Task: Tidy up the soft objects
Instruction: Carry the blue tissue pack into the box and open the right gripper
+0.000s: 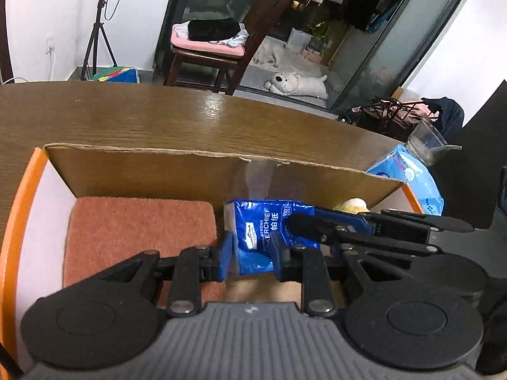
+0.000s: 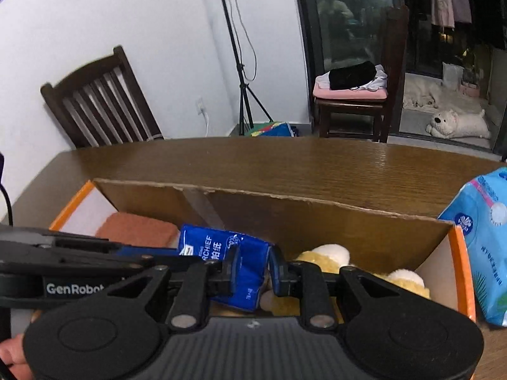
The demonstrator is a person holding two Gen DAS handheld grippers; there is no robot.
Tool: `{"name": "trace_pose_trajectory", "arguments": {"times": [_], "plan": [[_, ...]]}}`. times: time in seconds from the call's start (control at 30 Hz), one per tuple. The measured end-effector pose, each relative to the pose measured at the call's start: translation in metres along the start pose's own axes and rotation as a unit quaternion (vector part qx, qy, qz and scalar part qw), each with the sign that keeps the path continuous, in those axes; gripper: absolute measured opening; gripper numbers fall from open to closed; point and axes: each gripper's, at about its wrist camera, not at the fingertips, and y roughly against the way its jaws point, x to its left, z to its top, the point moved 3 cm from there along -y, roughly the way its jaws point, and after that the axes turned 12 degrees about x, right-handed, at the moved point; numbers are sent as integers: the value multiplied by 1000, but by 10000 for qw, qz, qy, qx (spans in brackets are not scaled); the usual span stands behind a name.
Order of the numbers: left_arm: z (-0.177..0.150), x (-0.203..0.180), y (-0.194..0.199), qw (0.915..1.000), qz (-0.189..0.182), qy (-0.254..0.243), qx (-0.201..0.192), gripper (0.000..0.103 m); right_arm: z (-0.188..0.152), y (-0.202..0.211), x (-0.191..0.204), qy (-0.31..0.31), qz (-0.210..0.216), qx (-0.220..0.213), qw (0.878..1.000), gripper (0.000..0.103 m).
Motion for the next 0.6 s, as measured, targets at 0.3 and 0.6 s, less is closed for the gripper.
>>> {"name": "trace_pose_trajectory", "arguments": {"times": [0.3, 0.6], "plan": [[-8, -21, 42, 9987, 112, -180, -458, 29, 3, 14, 4, -216, 87, 137, 9996, 25], [-63, -66, 193, 9878, 591, -707, -1255, 43, -17, 174, 24, 209, -256, -651, 9973, 46]]}}
